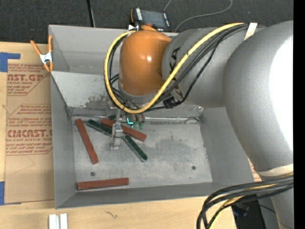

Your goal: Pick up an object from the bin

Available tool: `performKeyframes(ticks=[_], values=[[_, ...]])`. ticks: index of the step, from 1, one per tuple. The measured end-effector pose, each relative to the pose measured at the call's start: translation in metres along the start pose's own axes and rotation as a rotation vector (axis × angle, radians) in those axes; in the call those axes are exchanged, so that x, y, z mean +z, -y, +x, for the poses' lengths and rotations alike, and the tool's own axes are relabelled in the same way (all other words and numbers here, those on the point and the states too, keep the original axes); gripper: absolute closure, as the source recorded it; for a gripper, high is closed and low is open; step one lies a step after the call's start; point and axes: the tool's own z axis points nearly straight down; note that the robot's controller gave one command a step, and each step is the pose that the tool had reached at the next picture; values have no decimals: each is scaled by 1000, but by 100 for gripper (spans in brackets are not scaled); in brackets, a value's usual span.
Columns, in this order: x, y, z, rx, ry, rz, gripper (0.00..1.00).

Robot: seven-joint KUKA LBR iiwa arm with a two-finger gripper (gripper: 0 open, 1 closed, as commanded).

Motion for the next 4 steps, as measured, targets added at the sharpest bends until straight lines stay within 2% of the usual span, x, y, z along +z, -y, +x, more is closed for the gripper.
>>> performKeyframes(ticks=[1,2,3,4], values=[[82,61,15,115,1,2,0],[89,157,34,102,8,2,0],[81,87,48,157,7,-4,0],[91,86,31,220,8,-2,0]])
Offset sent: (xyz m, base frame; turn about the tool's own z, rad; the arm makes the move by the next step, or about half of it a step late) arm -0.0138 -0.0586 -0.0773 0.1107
